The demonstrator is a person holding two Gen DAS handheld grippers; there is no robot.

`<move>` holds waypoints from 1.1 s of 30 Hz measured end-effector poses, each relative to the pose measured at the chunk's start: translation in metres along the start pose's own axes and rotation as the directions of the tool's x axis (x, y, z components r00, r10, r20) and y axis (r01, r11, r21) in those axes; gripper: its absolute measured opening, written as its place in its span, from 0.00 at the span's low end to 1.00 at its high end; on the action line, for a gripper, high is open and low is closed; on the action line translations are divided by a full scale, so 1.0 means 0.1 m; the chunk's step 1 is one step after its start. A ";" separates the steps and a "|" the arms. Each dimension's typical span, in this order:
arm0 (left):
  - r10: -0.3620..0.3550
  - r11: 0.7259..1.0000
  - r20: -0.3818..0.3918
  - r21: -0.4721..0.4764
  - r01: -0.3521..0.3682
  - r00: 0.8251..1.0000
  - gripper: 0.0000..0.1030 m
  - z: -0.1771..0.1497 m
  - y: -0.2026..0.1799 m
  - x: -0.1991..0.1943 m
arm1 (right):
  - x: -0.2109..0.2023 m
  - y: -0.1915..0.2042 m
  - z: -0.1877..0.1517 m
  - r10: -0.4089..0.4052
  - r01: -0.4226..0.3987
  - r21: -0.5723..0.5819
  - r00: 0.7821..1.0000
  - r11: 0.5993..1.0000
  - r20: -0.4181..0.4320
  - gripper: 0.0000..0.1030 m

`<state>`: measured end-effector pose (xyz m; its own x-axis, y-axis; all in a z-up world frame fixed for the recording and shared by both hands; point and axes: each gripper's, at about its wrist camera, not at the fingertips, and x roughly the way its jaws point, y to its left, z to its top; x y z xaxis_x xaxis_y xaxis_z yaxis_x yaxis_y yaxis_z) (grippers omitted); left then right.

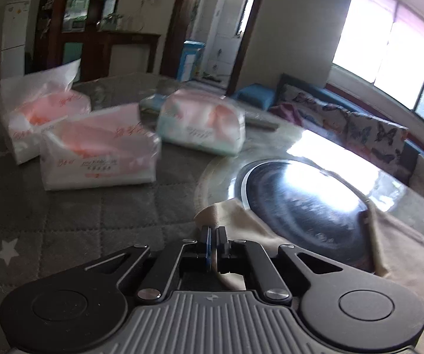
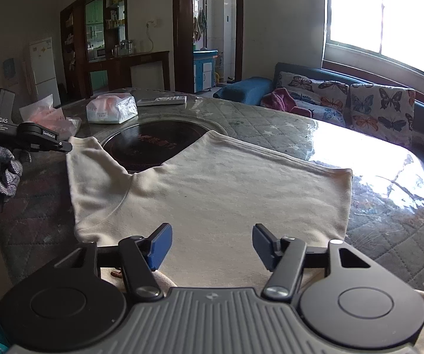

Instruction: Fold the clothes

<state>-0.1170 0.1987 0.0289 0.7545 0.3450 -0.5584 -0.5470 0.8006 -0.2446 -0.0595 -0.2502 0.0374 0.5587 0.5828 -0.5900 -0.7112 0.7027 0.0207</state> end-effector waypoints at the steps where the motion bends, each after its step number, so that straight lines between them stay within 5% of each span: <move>1: -0.036 0.999 0.007 0.009 0.036 0.999 0.03 0.01 -0.07 -0.06 | 0.00 -0.01 0.00 0.006 -0.006 0.008 1.000 1.000 0.000 0.57; 6: -0.233 0.970 0.008 0.079 0.232 0.972 0.03 -0.02 -0.54 -0.39 | -0.01 -0.08 -0.02 0.030 -0.030 0.052 1.000 0.998 0.008 0.53; 13: -0.465 0.863 -0.096 0.173 0.475 0.880 0.03 -0.30 -1.30 -0.67 | -0.10 -0.27 -0.03 0.078 -0.083 0.154 0.996 0.985 0.040 0.43; 19: -0.533 0.777 -0.222 0.253 0.577 0.816 0.03 -0.68 -1.77 -0.65 | -0.13 -0.41 -0.02 0.124 -0.135 0.244 0.991 0.960 0.057 0.39; 25: -0.532 0.736 -0.295 0.303 0.605 0.794 0.03 -0.94 -1.88 -0.61 | 0.04 -0.46 -0.02 0.210 -0.210 0.329 0.977 0.921 0.034 0.39; 31: -0.533 0.706 -0.297 0.359 0.610 0.792 0.03 -1.09 -1.91 -0.63 | 0.34 -0.51 -0.01 0.309 -0.272 0.447 0.951 0.852 -0.012 0.40; 33: -0.532 0.697 -0.295 0.379 0.608 0.794 0.03 -1.13 -1.92 -0.64 | 0.43 -0.50 -0.03 0.327 -0.271 0.483 0.945 0.833 -0.033 0.48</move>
<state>-0.1008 -0.0327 0.0221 0.7832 -0.2964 -0.5466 0.2148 0.9539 -0.2094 -0.0009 -0.2613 0.0087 0.2814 0.7668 -0.5769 -0.5377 0.6239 0.5671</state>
